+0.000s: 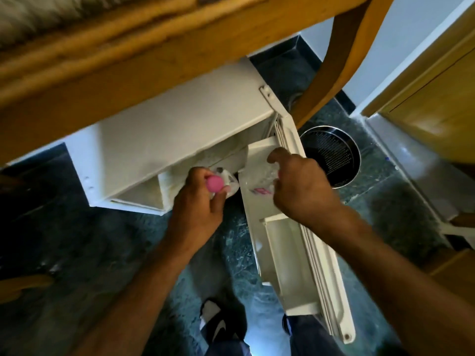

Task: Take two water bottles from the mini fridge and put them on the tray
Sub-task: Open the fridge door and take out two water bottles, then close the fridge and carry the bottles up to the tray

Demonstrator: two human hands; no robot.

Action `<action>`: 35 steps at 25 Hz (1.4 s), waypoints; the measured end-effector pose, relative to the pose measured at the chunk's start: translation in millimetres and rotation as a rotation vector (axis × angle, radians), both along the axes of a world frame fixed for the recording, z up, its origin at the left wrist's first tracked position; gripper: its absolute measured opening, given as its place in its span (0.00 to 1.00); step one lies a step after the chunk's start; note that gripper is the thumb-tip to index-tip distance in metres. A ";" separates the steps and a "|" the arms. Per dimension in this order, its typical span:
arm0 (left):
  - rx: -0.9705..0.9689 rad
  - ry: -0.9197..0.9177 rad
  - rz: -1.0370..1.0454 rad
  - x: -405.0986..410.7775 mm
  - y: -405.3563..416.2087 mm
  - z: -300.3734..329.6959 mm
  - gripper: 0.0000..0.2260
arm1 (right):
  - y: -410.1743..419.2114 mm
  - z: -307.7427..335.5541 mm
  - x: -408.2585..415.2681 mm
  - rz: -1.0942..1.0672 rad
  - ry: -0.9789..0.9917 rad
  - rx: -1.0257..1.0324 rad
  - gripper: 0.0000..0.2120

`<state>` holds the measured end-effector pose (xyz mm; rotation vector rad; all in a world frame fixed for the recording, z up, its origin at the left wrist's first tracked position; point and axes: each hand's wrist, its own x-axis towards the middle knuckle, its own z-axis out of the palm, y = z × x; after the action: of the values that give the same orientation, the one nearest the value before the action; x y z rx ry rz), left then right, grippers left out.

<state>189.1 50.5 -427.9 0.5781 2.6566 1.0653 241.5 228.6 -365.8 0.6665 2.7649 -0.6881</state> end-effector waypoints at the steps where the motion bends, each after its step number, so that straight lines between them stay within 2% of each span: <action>1: 0.027 0.022 0.067 6.5 -7.3 22.7 0.14 | 2.9 30.6 3.5 0.026 0.008 0.024 0.23; 4: 0.069 0.002 0.195 28.8 -20.6 79.7 0.14 | 20.9 100.7 12.0 0.122 -0.014 0.152 0.23; 7: 0.023 -0.068 0.238 51.9 -24.4 105.8 0.14 | 44.4 117.8 21.8 0.258 -0.041 0.316 0.14; 9: -0.010 -0.081 0.259 64.4 -24.8 106.4 0.13 | 56.7 95.5 23.4 0.329 -0.164 0.383 0.13; 12: -0.043 -0.130 0.277 81.0 -29.8 100.5 0.11 | 66.4 39.6 30.4 0.453 -0.465 0.335 0.17; 16: -0.087 -0.167 0.328 93.3 -52.1 91.8 0.11 | 72.4 -20.9 60.9 0.419 -0.561 0.193 0.27; 21: -0.147 -0.210 0.417 94.0 -86.5 93.8 0.12 | 50.0 -44.7 66.6 0.381 -0.636 0.060 0.38; 26: -0.205 -0.156 0.493 78.4 -124.8 107.5 0.12 | -18.8 -55.2 31.0 0.447 -0.537 0.039 0.32; 29: -0.279 -0.096 0.522 65.4 -149.5 117.8 0.14 | -56.7 -57.0 -7.6 0.490 -0.480 0.053 0.33; 31: -0.342 -0.112 0.581 56.2 -164.1 122.0 0.16 | -76.4 -55.7 -36.8 0.560 -0.437 0.098 0.28; 35: -0.364 -0.091 0.587 37.3 -173.1 122.7 0.17 | -92.0 -56.1 -78.3 0.564 -0.386 0.129 0.21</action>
<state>226.5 -122.6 -305.1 -0.3328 2.8981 0.6601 163.2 136.6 -421.9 0.0109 2.4597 -0.2302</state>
